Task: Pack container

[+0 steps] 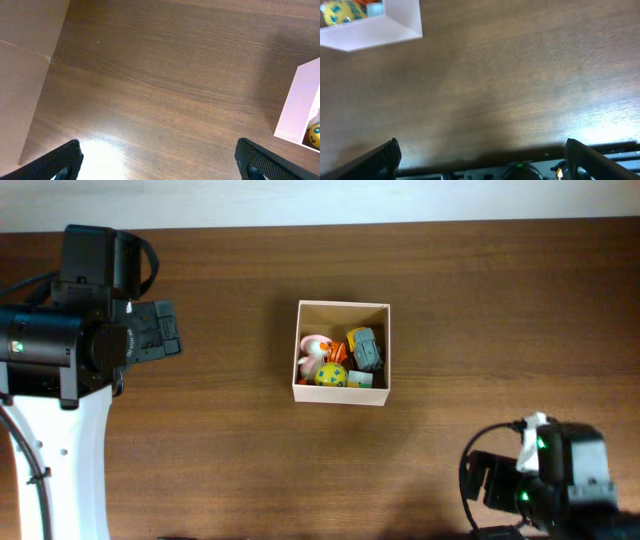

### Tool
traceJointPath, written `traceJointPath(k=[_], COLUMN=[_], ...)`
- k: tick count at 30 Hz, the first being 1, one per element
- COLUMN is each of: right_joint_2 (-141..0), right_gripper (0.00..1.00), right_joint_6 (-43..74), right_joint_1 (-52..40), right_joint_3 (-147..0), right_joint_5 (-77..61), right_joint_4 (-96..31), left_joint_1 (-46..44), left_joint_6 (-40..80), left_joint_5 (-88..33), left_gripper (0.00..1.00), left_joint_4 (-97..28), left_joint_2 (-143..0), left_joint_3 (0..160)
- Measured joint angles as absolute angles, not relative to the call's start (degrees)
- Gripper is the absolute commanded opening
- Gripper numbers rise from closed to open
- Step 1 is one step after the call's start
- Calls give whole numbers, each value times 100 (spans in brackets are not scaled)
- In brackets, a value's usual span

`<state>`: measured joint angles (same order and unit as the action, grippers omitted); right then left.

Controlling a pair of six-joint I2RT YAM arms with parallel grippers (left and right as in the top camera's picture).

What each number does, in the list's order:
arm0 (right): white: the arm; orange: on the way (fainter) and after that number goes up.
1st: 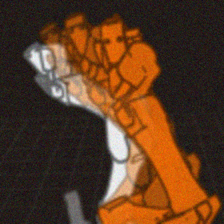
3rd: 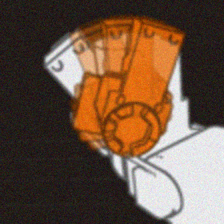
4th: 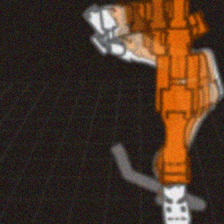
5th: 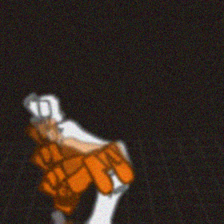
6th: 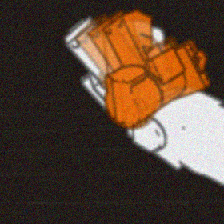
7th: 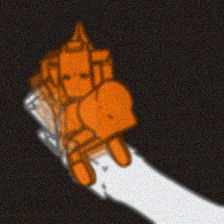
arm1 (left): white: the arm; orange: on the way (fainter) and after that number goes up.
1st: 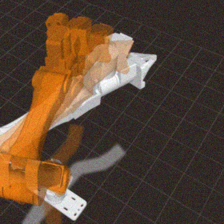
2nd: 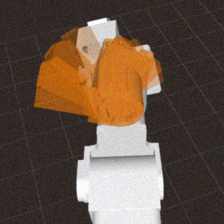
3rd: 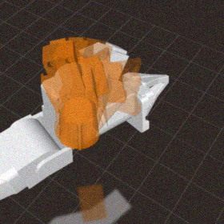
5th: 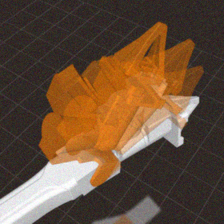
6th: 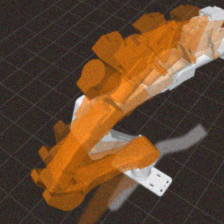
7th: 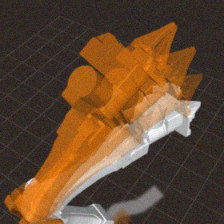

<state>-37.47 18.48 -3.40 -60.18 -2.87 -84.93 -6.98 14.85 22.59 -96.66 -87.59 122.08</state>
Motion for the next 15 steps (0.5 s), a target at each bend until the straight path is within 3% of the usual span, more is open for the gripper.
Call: traceJointPath(k=[4, 10, 15], right_joint_2=[-3415, -3124, -2877], right_gripper=[99, 99, 99], right_joint_6=[1852, 1780, 1330], right_joint_1=[-209, -30, 191], right_joint_3=[-6010, -5953, -5500], right_joint_5=[-248, -102, 327], right_joint_4=[-8283, -5957, -4925], left_joint_1=[-698, -698, -698], left_joint_6=[1485, 1485, 1485], left_joint_5=[2259, 2257, 2259], left_gripper=[99, 99, 99], left_joint_4=[-9666, -9666, -9664], left_joint_2=[-8759, -8759, -8759], left_joint_3=[12208, 12208, 12208])
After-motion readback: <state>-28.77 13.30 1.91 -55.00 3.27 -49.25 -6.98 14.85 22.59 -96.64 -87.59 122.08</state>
